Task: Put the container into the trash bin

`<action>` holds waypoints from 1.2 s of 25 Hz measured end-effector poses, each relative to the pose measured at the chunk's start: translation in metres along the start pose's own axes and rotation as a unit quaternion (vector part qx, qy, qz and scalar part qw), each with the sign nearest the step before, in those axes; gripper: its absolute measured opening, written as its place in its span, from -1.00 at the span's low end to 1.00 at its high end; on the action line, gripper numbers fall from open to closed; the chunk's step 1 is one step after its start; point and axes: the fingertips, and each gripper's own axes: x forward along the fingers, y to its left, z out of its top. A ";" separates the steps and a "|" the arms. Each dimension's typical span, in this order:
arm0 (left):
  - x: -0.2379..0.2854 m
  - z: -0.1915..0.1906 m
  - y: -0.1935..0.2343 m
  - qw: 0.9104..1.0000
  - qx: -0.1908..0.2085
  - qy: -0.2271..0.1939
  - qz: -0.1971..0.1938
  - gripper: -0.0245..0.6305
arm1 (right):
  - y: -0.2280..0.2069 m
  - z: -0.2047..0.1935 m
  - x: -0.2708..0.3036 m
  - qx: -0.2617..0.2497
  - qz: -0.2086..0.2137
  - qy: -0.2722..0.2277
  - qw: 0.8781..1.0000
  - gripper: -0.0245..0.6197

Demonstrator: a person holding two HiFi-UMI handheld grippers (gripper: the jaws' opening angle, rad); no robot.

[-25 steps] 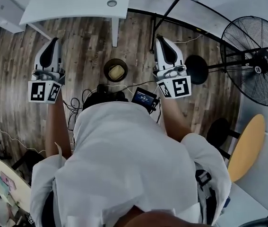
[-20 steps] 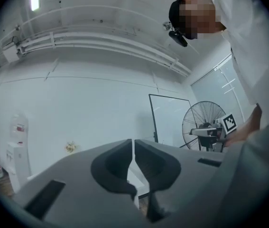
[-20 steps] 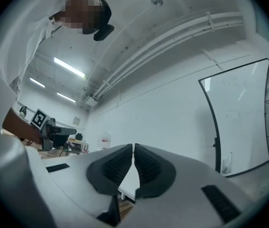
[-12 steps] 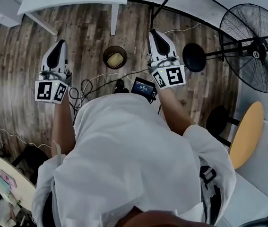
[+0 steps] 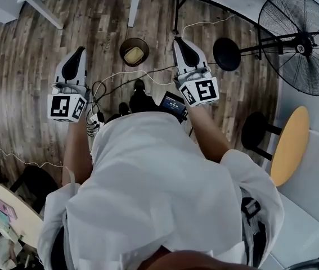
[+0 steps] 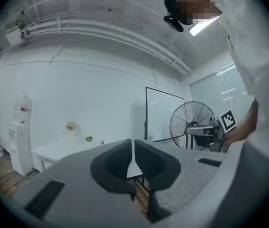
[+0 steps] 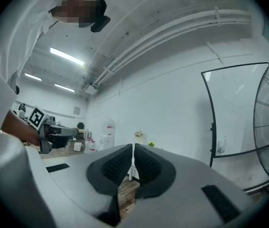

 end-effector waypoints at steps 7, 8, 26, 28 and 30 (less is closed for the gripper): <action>-0.015 0.004 -0.023 1.000 0.010 0.002 0.014 -0.88 | 0.005 -0.003 -0.016 0.000 0.028 -0.006 1.000 -0.80; -0.014 0.006 -0.026 1.000 0.016 0.002 0.017 -0.88 | 0.004 -0.004 -0.015 0.000 0.033 -0.008 0.999 -0.80; 0.028 -0.002 -0.093 1.000 0.014 0.023 0.016 -0.88 | -0.052 -0.019 -0.045 0.024 0.037 -0.019 0.999 -0.81; 0.030 -0.005 -0.099 1.000 0.011 0.024 0.012 -0.88 | -0.055 -0.020 -0.047 0.023 0.036 -0.017 0.999 -0.81; 0.031 -0.005 -0.102 1.000 0.008 0.025 0.010 -0.88 | -0.056 -0.019 -0.048 0.024 0.035 -0.016 0.999 -0.81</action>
